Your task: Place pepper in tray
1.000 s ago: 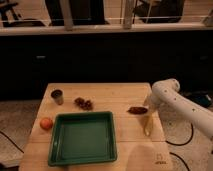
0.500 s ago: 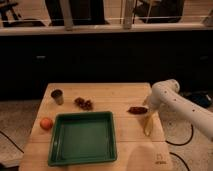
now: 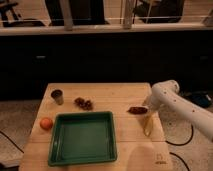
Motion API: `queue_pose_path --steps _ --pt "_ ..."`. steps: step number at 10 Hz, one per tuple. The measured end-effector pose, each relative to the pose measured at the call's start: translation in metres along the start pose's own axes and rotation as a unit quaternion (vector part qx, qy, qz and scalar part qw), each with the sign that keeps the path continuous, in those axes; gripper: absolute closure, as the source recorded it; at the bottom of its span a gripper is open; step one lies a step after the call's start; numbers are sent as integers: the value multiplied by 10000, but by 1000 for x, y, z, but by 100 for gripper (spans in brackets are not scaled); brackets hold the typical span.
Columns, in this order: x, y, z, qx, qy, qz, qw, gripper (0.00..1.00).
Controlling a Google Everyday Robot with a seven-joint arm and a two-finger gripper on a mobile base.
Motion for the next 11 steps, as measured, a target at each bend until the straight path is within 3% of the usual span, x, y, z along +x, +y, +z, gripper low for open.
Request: queue_pose_path --steps 6,9,11 --pt "0 0 1 44 19 -133 9999 45" --pt "-5 -6 -1 13 -41 -157 9999 21" --pt "-13 -11 0 -39 -123 -236 9996 20"
